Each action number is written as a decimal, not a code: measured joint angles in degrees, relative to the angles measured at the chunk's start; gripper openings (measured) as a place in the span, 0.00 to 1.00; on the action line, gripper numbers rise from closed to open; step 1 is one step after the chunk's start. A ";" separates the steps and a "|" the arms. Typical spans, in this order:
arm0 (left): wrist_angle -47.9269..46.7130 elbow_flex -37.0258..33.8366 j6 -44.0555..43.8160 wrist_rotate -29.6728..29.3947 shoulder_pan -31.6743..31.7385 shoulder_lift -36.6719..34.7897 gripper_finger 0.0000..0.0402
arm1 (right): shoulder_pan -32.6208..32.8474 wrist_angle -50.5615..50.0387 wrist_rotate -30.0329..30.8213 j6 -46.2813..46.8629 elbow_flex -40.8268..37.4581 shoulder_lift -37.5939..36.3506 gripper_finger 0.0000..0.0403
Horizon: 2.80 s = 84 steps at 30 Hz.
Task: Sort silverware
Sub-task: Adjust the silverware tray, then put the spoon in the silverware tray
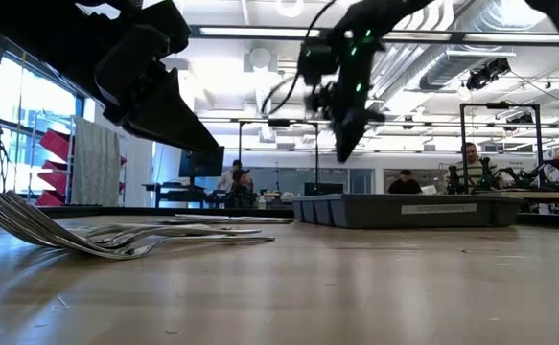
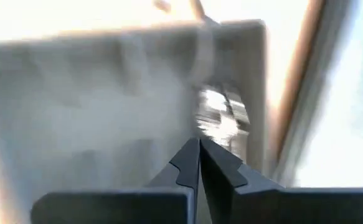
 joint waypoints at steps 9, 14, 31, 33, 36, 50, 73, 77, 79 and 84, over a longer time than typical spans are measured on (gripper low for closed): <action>0.22 0.00 -0.34 0.05 -0.82 0.00 0.26 | 6.88 3.76 -26.17 7.65 -9.95 -8.95 0.00; 0.19 0.00 -0.34 -0.13 -0.82 0.00 0.26 | 13.10 24.89 -21.24 18.12 -18.79 -8.50 0.00; 0.19 0.00 -0.14 -0.49 0.05 0.00 0.26 | 16.23 25.04 -5.51 29.24 -19.52 3.01 0.00; 0.20 0.00 -0.14 -0.51 0.05 0.00 0.26 | 16.23 22.11 -4.31 31.65 -19.52 2.59 0.00; 0.18 0.00 -0.14 -0.49 0.05 0.00 0.26 | 16.73 16.40 -1.79 35.26 -19.52 1.93 0.00; 0.05 0.00 -0.38 1.13 -0.08 0.00 0.26 | 24.64 3.15 0.49 44.54 -19.43 0.43 0.00; 0.05 0.04 -0.84 1.39 -0.08 0.00 0.26 | 27.66 6.97 7.70 41.64 -23.89 -6.15 0.00; 0.02 0.04 -0.84 1.37 -0.08 0.00 0.26 | 27.75 7.26 10.06 44.70 -23.91 -10.89 0.00; 0.02 0.04 -0.84 1.36 -0.08 0.00 0.26 | 27.63 7.16 12.91 47.59 -23.79 -13.38 0.00; 0.03 0.04 -0.84 1.35 -0.10 0.00 0.26 | 25.64 5.63 13.58 49.77 -23.76 -16.80 0.00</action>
